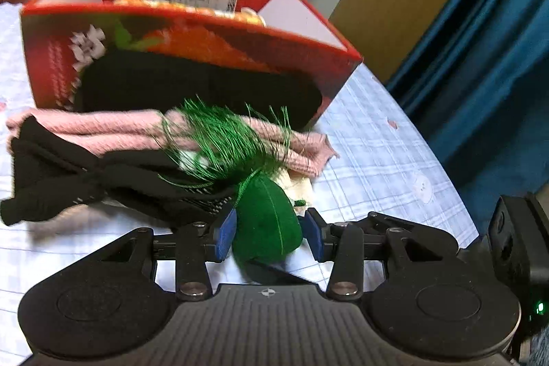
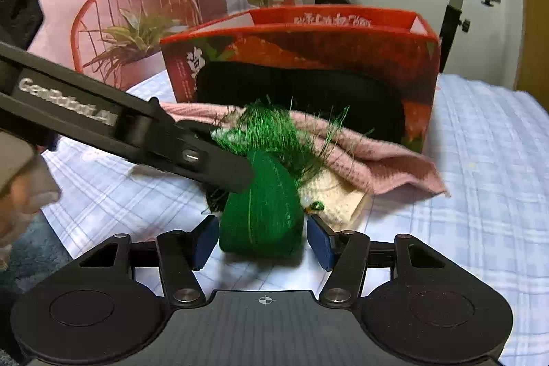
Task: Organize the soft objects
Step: 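Lower the left tool onto the green tinsel plush and grasp it, then lift the green plush with the left tool and drop it into the red box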
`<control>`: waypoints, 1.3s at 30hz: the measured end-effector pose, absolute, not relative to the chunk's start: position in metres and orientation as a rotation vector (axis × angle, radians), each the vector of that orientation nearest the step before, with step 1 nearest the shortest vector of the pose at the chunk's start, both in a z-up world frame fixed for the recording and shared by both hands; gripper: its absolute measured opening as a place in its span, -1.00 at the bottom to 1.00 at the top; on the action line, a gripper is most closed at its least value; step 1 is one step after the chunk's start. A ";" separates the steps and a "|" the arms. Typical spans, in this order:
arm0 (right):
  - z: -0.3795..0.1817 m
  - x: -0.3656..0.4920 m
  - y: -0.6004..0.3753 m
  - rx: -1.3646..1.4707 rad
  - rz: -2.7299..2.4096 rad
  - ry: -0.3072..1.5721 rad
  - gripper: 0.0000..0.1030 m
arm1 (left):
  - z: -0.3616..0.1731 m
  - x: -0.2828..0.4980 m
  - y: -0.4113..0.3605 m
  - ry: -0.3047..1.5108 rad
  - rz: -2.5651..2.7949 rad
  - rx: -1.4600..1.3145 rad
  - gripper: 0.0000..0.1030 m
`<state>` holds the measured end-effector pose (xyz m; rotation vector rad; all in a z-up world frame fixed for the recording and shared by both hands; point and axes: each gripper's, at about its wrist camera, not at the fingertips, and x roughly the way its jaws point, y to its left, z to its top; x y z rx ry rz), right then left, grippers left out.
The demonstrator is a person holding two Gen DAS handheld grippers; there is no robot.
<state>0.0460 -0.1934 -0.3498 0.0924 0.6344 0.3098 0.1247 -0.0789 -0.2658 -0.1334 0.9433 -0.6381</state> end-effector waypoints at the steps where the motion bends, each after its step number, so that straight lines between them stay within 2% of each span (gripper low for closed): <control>1: -0.352 0.046 -0.193 0.090 0.313 0.638 0.00 | -0.269 0.125 -0.079 0.950 -0.637 -0.135 -0.13; 11: -0.360 0.049 -0.194 0.103 0.315 0.611 -0.01 | -0.295 0.135 -0.067 0.978 -0.625 -0.283 -0.16; 17: -0.360 0.049 -0.195 0.116 0.317 0.609 -0.08 | -0.286 0.133 -0.069 0.968 -0.641 -0.280 -0.18; 26: -0.312 0.033 -0.206 0.105 0.316 0.460 -0.10 | -0.231 0.127 -0.061 0.810 -0.714 -0.326 -0.20; 39: -0.205 0.052 -0.202 -0.009 0.348 0.275 -0.10 | -0.137 0.141 -0.046 0.591 -0.739 -0.359 -0.20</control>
